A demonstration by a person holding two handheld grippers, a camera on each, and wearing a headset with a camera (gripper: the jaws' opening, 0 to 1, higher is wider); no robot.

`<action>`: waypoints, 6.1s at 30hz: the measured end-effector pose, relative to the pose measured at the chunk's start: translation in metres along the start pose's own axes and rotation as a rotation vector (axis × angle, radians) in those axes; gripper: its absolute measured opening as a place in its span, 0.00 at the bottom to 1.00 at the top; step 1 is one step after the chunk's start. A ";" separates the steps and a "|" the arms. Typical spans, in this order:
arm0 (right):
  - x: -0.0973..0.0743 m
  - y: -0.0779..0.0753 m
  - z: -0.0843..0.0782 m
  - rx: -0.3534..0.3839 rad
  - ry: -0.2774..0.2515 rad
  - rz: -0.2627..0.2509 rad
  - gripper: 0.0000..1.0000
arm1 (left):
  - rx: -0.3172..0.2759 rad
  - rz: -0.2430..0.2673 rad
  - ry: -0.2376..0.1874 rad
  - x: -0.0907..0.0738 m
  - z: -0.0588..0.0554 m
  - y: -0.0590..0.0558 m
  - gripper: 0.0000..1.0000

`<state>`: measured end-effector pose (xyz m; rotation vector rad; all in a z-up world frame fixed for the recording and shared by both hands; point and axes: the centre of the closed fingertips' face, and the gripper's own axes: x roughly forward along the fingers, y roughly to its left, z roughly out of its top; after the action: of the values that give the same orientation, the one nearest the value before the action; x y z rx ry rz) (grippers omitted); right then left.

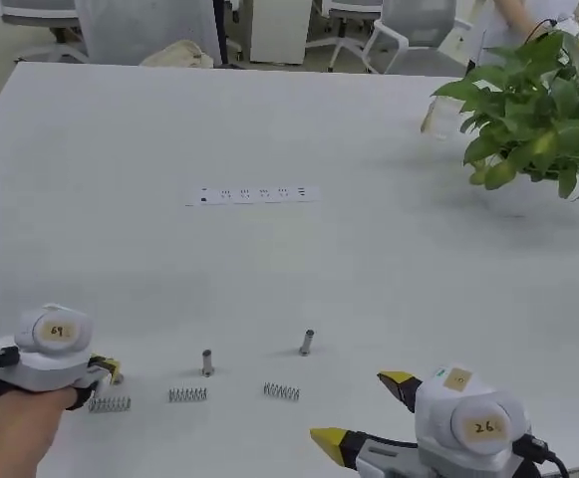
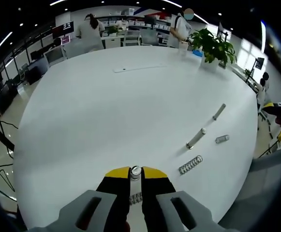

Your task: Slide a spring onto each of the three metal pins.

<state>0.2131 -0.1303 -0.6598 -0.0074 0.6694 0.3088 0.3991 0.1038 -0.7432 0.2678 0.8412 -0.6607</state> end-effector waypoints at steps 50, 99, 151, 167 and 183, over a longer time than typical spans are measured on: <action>0.007 0.004 0.007 -0.018 -0.006 0.030 0.67 | -0.051 -0.015 -0.043 -0.042 -0.034 0.000 0.30; 0.023 0.008 0.009 -0.033 0.006 0.047 0.65 | 0.065 -0.055 -0.124 -0.118 -0.054 0.010 0.52; 0.003 0.007 -0.007 -0.025 0.046 0.000 0.64 | 0.330 -0.282 0.023 -0.028 -0.044 -0.012 0.33; 0.002 0.003 -0.007 -0.017 0.047 -0.012 0.64 | 0.333 -0.330 0.086 -0.001 -0.058 -0.020 0.25; 0.003 0.005 -0.009 -0.017 0.051 -0.007 0.64 | 0.322 -0.318 0.119 0.002 -0.072 -0.019 0.16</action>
<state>0.2084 -0.1261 -0.6682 -0.0343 0.7169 0.3083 0.3449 0.1214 -0.7908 0.4726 0.8982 -1.0895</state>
